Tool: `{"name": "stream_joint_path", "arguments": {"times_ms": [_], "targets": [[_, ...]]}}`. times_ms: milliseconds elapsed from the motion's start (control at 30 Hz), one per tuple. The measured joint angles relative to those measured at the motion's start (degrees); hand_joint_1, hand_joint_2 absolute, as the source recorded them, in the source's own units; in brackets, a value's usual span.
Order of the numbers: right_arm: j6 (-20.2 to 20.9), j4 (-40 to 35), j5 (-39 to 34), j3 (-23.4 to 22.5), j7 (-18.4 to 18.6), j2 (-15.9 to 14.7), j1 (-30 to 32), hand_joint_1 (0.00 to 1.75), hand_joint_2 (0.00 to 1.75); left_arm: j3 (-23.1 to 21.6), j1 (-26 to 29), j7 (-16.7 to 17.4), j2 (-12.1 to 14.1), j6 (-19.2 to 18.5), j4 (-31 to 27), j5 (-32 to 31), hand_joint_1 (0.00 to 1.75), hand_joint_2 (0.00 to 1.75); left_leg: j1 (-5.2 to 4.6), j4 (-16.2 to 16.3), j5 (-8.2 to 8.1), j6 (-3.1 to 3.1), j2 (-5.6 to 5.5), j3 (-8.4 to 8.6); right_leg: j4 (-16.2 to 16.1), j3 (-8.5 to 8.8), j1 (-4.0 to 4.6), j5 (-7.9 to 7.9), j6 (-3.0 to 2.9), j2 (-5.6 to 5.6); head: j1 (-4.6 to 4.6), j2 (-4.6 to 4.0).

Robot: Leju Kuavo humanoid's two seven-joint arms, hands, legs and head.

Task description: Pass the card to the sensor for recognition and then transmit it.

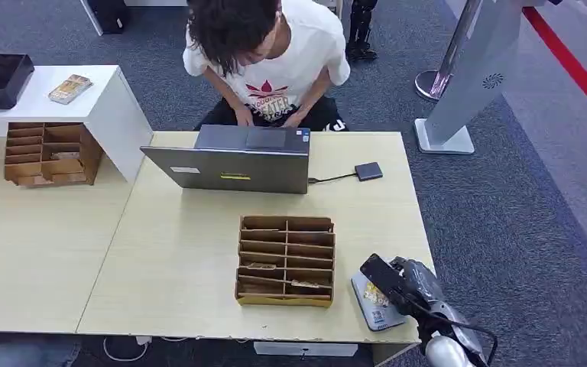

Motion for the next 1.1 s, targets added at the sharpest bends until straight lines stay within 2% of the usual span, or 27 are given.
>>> {"name": "stream_joint_path", "arguments": {"times_ms": [1100], "targets": [[0.46,0.70,0.59,0.00,0.17,0.39,-0.45,1.75,1.75,2.49,-0.01,-1.01,-0.18,0.00,0.74,2.38,0.00,1.75,0.01,0.00,0.00,0.00,0.01,0.07,0.00,0.05,0.00,0.00,0.00,0.00,0.00,0.00]]}}
